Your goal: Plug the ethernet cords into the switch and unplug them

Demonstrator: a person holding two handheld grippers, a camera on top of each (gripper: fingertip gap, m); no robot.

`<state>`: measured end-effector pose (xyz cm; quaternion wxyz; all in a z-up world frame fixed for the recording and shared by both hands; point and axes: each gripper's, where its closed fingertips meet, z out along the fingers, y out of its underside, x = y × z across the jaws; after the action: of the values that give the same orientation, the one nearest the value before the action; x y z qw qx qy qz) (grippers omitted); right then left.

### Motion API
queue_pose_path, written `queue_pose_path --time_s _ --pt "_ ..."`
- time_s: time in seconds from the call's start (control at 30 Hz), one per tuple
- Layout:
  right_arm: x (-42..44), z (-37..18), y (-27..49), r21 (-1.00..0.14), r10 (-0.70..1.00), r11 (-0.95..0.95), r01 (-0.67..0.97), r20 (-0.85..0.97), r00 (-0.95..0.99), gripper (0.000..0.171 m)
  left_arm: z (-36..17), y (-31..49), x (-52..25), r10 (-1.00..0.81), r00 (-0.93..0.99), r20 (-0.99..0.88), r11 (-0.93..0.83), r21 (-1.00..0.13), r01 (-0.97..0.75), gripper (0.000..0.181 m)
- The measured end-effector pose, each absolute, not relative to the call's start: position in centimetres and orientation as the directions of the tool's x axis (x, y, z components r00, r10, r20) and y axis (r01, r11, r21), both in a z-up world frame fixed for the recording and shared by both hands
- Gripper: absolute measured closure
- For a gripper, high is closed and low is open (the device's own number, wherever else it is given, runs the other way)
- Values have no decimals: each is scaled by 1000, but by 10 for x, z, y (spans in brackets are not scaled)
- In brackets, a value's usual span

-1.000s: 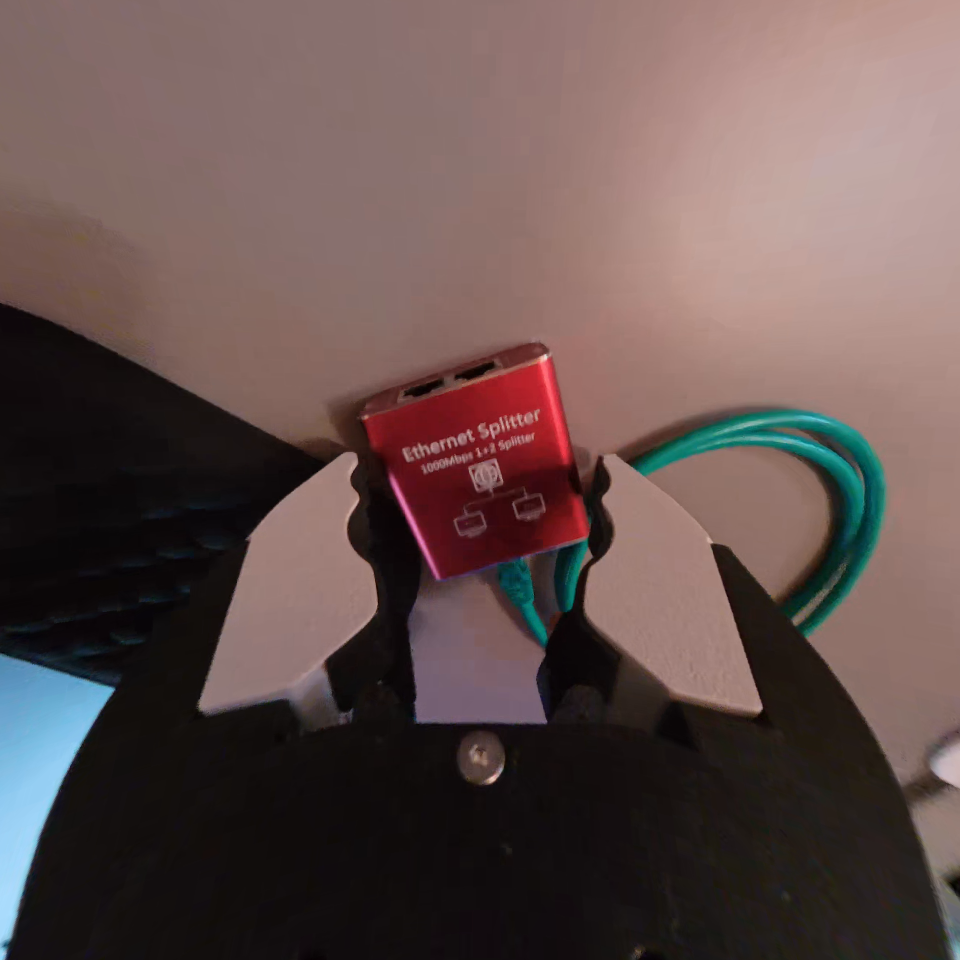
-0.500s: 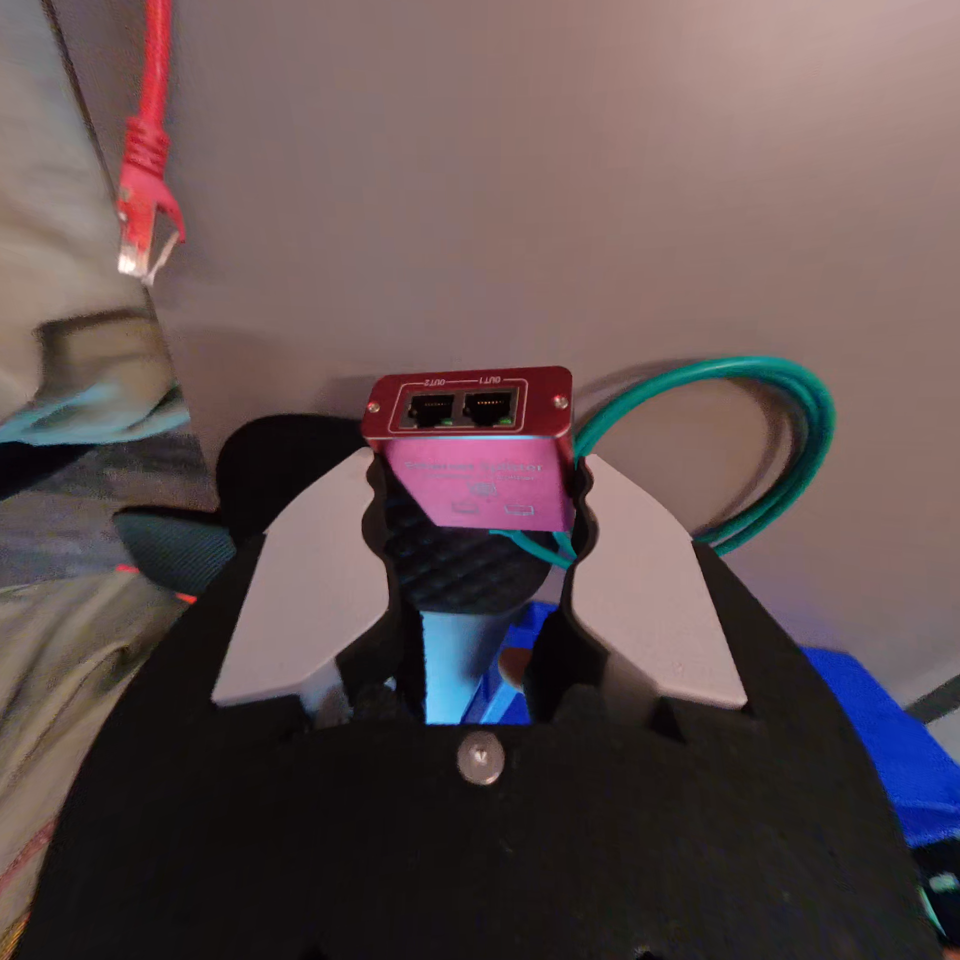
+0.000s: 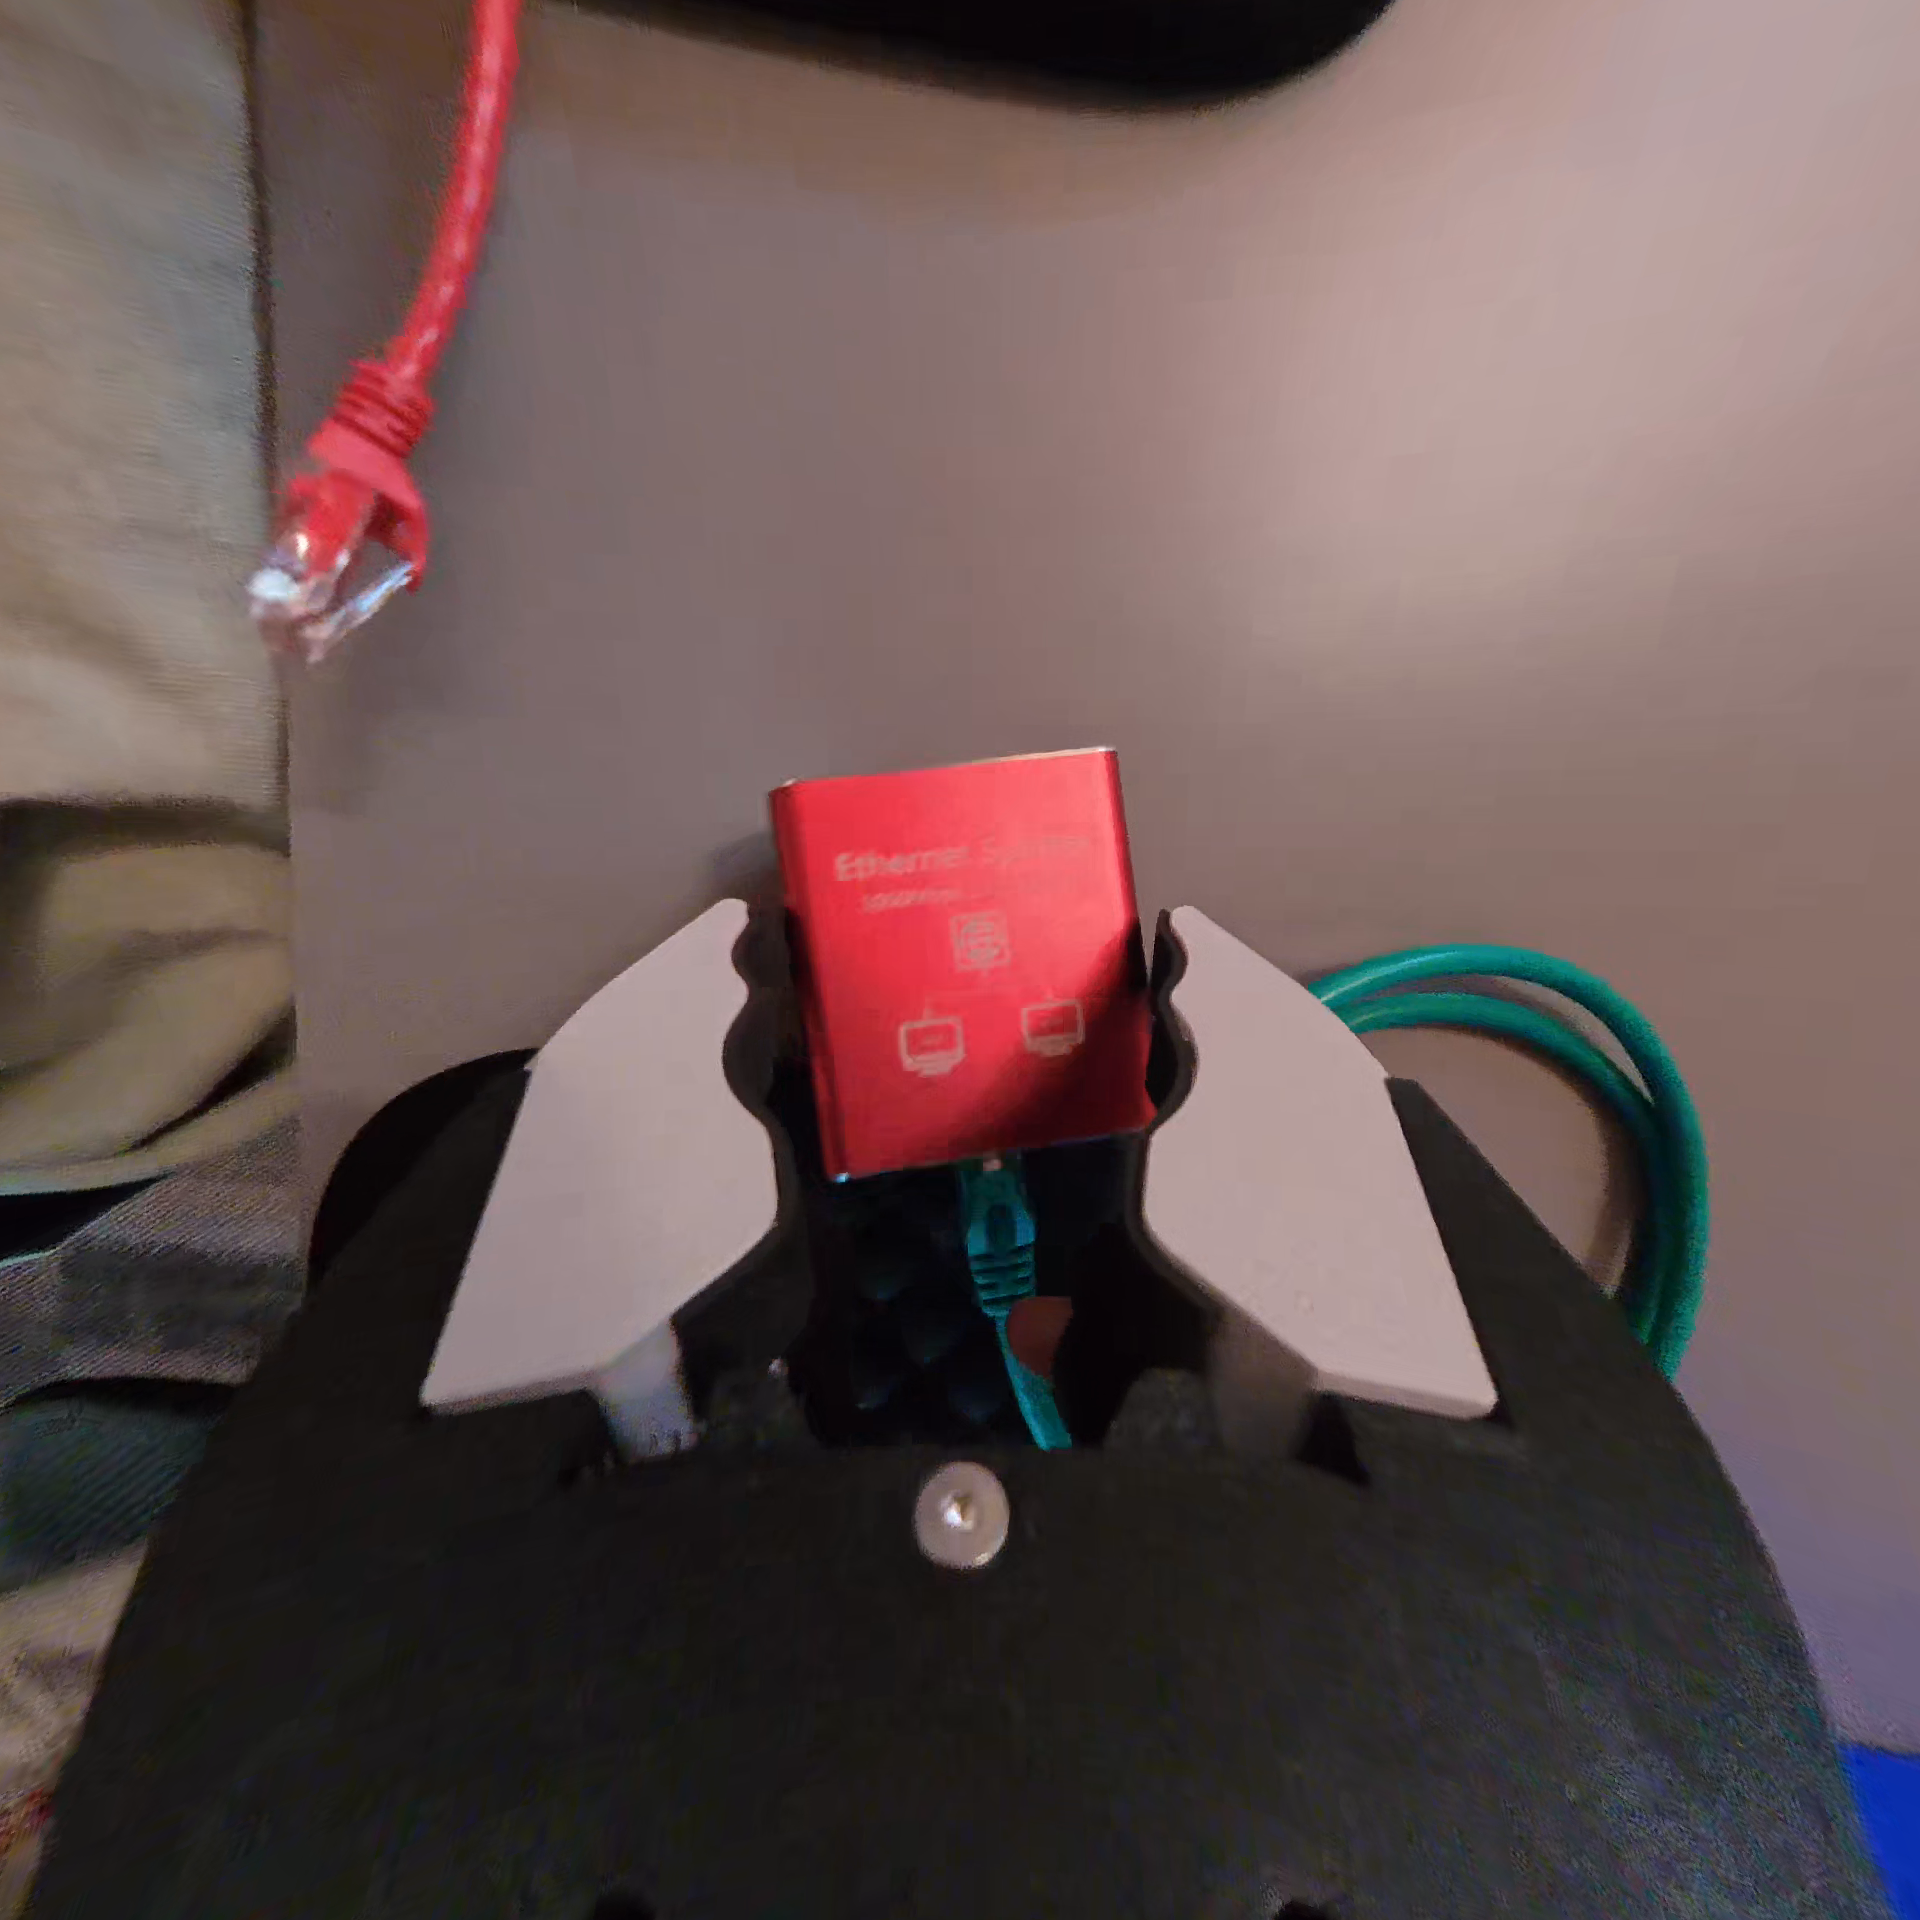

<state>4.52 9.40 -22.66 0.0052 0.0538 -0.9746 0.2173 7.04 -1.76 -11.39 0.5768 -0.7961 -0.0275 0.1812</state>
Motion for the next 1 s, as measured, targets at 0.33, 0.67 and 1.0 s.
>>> queue_pose_path --time_s 0.33,0.67,1.0 --pt "34 -227 93 -676 -27 733 -74 81 -996 78 -117 -12 73 232 935 -268 -353 -919 -176 170" --pt "31 -229 88 -667 -47 727 -163 189 -981 100 -144 -12 55 308 902 -303 -527 -843 -103 171" --pt "44 -214 83 -754 12 650 -99 141 -990 100 -207 28 65 142 964 -225 -673 -736 -73 171"
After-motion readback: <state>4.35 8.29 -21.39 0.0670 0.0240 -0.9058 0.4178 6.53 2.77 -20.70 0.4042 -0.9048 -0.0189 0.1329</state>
